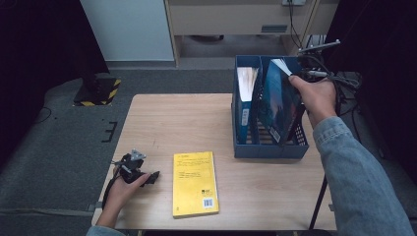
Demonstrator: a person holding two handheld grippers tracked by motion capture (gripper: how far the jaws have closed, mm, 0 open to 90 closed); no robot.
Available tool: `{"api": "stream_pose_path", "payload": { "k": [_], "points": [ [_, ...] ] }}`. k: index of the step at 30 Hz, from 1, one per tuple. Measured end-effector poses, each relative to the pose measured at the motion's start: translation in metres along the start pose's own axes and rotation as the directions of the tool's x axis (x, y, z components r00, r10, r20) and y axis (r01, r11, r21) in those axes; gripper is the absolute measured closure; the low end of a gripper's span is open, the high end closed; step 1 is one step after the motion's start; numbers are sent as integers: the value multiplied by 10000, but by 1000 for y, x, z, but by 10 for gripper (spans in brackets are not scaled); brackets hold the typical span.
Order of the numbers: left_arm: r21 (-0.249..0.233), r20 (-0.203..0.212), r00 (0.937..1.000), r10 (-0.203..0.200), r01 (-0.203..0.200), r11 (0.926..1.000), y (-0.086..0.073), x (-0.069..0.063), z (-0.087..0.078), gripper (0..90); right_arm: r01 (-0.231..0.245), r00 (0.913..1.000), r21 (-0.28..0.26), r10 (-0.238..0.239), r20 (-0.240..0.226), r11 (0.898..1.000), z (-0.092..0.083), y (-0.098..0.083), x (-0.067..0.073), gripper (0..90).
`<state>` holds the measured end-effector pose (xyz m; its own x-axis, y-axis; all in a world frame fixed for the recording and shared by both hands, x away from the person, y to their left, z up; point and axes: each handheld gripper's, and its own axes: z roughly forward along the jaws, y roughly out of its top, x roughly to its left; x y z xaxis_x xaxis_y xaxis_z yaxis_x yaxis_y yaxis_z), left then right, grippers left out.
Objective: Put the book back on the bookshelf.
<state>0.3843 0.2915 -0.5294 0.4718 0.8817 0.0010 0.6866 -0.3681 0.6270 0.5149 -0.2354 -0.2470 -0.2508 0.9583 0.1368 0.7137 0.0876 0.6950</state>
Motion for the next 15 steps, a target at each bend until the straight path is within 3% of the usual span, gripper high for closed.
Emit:
{"api": "stream_pose_path", "payload": {
  "k": [8,15],
  "points": [
    [-4,10,10000,8,-8,10000,0,0,0,0,145,9999,98,-145,-6,9998,11,12,12,724],
    [2,17,10000,13,-13,10000,0,0,0,0,44,9995,8,-44,306,10000,28,14,12,725]
  ]
}}
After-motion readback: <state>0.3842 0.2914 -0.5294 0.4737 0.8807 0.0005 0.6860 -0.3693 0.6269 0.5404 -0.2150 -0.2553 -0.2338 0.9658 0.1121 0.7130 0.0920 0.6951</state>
